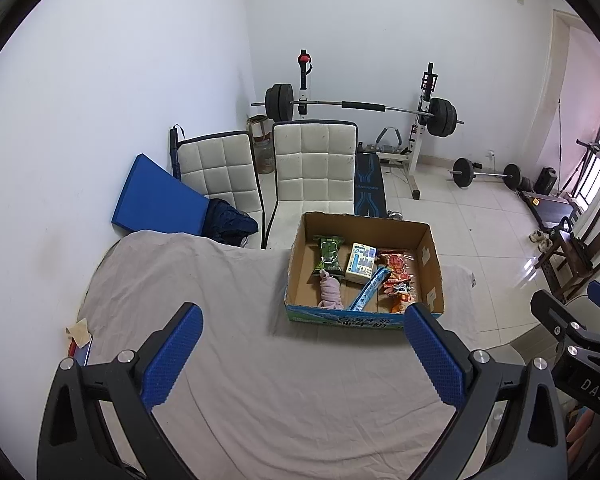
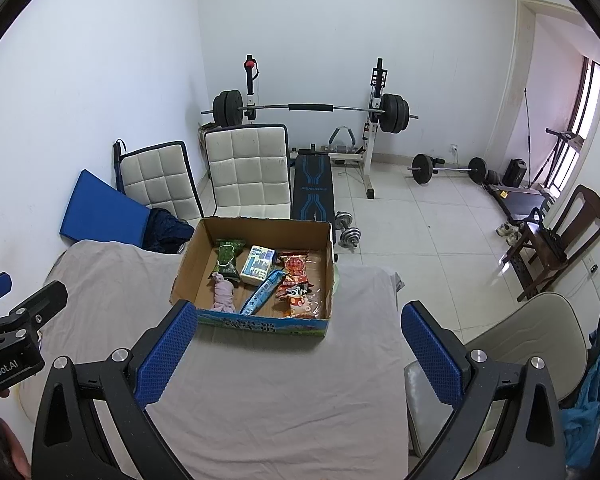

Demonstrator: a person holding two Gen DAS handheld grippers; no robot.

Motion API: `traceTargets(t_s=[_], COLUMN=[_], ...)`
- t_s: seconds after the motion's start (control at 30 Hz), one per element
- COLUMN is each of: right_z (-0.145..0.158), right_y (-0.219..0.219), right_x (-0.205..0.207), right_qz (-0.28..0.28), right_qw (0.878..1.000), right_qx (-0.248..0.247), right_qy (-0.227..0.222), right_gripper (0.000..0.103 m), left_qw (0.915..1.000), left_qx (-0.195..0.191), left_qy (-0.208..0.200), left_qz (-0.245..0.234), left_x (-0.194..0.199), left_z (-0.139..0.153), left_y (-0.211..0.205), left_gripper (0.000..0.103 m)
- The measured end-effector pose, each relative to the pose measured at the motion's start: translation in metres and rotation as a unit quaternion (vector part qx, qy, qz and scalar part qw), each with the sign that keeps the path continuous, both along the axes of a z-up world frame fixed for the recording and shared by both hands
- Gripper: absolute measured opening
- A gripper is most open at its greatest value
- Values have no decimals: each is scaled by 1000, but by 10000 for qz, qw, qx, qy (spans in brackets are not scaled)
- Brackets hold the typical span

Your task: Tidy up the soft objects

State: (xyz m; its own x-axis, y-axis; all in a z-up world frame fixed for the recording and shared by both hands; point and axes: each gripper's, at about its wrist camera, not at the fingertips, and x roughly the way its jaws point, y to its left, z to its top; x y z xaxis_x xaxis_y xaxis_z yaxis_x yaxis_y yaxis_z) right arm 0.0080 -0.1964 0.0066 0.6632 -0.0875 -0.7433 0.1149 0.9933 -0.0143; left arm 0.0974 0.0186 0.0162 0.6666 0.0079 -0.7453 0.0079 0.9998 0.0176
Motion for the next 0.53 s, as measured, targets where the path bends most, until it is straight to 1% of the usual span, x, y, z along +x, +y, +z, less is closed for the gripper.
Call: traceTargets(t_s=[0.53], right_z=[2], right_y=[1], right_x=[-1], right_qz=[-43], right_qw=[10000], right_qx=[-24], right_qy=[-12], right_gripper=[103], left_qw=[10000], left_qx=[3], left_qy=[-28], left_qz=[7], left_x=[0], left_z=[0], left_y=[2], left_gripper=[103])
